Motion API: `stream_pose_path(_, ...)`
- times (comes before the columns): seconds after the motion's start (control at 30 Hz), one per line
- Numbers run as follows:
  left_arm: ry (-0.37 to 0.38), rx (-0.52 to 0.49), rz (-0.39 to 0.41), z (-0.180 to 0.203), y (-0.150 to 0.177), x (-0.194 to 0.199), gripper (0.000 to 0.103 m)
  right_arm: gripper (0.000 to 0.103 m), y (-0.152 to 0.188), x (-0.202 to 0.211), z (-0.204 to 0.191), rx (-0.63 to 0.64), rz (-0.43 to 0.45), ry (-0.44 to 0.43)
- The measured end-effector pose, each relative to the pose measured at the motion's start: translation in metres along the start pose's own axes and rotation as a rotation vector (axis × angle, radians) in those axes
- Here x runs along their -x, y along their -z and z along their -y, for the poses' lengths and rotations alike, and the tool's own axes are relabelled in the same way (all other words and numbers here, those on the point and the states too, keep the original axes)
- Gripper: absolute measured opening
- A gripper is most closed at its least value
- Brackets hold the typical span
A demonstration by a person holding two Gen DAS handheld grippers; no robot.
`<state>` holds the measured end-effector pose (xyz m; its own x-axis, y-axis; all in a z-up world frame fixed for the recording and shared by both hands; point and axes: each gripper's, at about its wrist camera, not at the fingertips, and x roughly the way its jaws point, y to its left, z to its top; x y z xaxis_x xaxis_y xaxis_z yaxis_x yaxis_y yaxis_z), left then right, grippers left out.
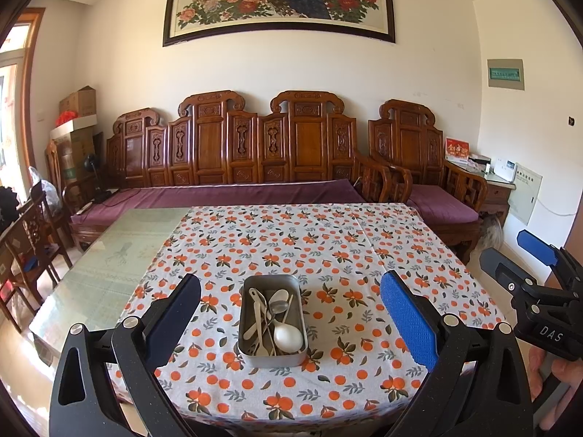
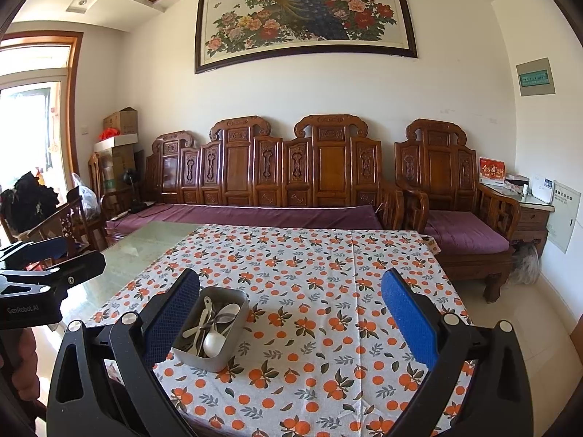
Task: Organize utensils
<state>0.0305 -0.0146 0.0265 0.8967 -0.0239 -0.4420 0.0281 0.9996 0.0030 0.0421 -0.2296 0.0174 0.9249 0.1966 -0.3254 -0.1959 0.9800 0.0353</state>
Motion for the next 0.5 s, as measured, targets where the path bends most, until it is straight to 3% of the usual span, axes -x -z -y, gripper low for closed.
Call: stream_pose_path(0.5, 0.000, 0.000, 0.001, -0.0001, 0.0002, 0.0002, 0.095, 0.100, -0.0005, -0.0015, -0.0012, -0.003, 0.000, -0.003)
